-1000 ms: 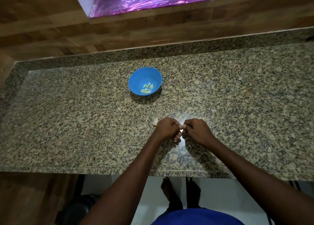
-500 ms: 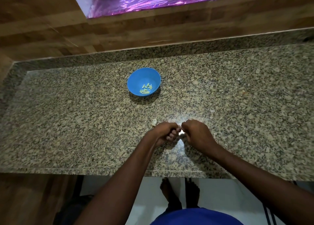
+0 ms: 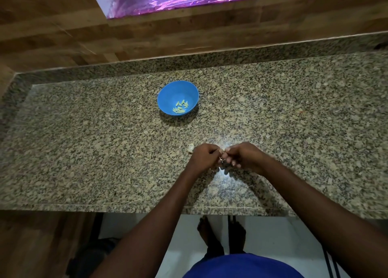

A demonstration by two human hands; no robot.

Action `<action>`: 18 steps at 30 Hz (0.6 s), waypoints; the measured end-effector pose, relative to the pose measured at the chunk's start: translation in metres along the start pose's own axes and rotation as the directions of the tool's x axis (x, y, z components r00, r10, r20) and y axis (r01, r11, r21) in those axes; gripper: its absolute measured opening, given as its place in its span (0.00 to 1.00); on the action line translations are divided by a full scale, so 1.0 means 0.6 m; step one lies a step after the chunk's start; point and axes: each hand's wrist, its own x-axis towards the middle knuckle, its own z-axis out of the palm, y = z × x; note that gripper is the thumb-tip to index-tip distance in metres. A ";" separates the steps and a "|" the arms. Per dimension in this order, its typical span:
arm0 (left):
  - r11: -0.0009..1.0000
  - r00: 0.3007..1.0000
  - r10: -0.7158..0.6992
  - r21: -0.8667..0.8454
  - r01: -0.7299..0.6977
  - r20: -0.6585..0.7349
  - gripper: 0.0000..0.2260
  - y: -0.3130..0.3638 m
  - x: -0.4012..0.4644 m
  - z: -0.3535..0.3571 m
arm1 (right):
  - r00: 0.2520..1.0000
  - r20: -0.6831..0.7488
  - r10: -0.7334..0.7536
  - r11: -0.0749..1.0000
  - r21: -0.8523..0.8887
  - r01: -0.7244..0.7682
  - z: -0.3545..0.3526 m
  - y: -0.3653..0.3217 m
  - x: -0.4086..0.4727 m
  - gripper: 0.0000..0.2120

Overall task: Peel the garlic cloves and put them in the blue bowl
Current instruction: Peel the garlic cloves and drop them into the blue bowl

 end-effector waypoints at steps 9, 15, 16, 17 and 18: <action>0.891 0.975 -0.214 -0.422 0.168 -0.065 0.02 -0.004 -0.011 -0.006 | 0.953 -0.075 -0.294 0.852 -0.471 0.226 0.007 0.014 0.007 0.14; 0.864 0.970 -0.234 -0.471 0.177 -0.064 0.02 -0.005 -0.008 -0.003 | 0.993 -0.016 -0.113 0.988 -0.111 0.111 0.008 0.010 0.002 0.16; 0.870 0.970 -0.234 -0.459 0.178 -0.067 0.02 -0.005 -0.008 -0.003 | 0.993 -0.014 -0.116 0.988 -0.109 0.114 0.008 0.011 0.004 0.16; 0.876 0.970 -0.234 -0.447 0.180 -0.070 0.02 -0.005 -0.009 -0.003 | 0.991 -0.021 -0.129 0.984 -0.125 0.126 0.010 0.012 0.004 0.16; 0.883 0.969 -0.235 -0.434 0.181 -0.074 0.02 -0.005 -0.009 -0.002 | 0.986 -0.040 -0.160 0.975 -0.164 0.151 0.013 0.014 0.004 0.16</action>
